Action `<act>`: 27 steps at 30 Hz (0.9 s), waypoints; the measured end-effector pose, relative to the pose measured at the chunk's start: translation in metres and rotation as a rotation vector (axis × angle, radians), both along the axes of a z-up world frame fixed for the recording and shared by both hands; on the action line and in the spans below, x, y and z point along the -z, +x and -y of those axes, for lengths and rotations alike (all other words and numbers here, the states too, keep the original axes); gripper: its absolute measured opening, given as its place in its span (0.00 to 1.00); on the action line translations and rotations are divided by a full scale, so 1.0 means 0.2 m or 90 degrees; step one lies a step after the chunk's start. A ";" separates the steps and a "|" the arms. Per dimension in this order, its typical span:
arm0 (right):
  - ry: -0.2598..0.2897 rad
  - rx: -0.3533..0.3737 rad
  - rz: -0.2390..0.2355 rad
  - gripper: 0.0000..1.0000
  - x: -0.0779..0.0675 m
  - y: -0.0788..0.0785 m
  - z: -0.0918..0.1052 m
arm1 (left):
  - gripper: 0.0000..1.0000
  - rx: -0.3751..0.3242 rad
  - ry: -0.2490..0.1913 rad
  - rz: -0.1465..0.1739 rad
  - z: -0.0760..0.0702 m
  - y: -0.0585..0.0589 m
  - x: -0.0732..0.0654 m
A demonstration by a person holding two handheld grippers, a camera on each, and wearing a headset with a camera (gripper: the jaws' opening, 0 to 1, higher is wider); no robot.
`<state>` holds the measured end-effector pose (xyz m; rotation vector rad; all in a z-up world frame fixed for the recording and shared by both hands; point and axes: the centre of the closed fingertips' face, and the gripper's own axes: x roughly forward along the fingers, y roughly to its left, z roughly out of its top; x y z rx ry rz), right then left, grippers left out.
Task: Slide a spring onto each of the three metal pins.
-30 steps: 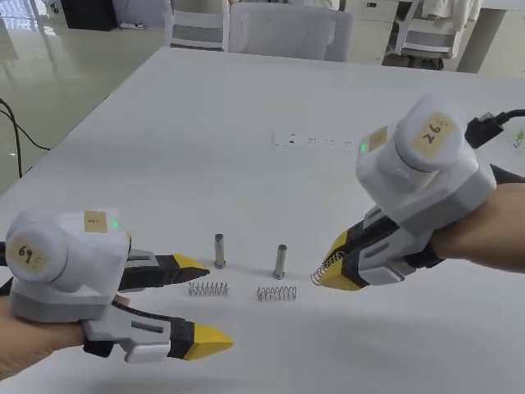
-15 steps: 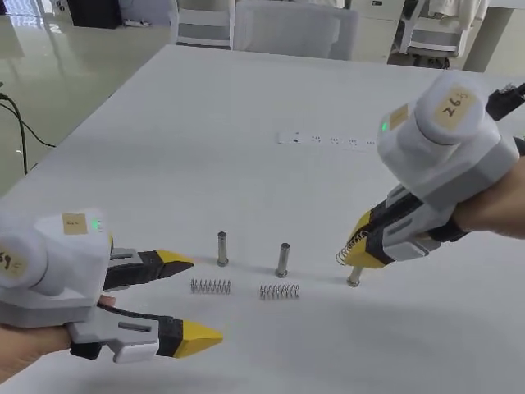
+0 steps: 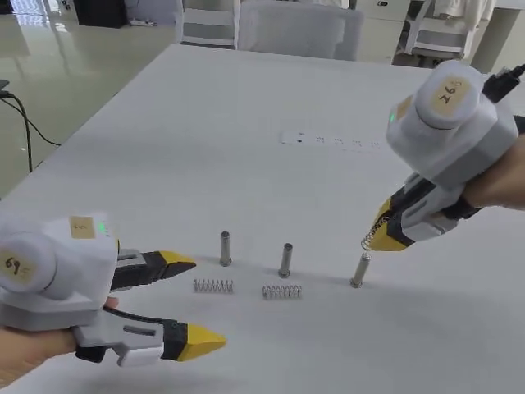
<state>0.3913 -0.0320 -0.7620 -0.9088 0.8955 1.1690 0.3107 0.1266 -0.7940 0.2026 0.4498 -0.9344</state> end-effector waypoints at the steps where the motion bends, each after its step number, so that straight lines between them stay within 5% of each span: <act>1: -0.006 0.001 0.000 0.08 0.01 0.01 0.01 | 0.59 0.000 0.000 0.000 0.00 0.00 0.00; 27: -0.064 -0.008 -0.036 0.09 0.16 0.07 0.03 | 0.59 0.007 -0.001 0.001 0.01 0.00 0.00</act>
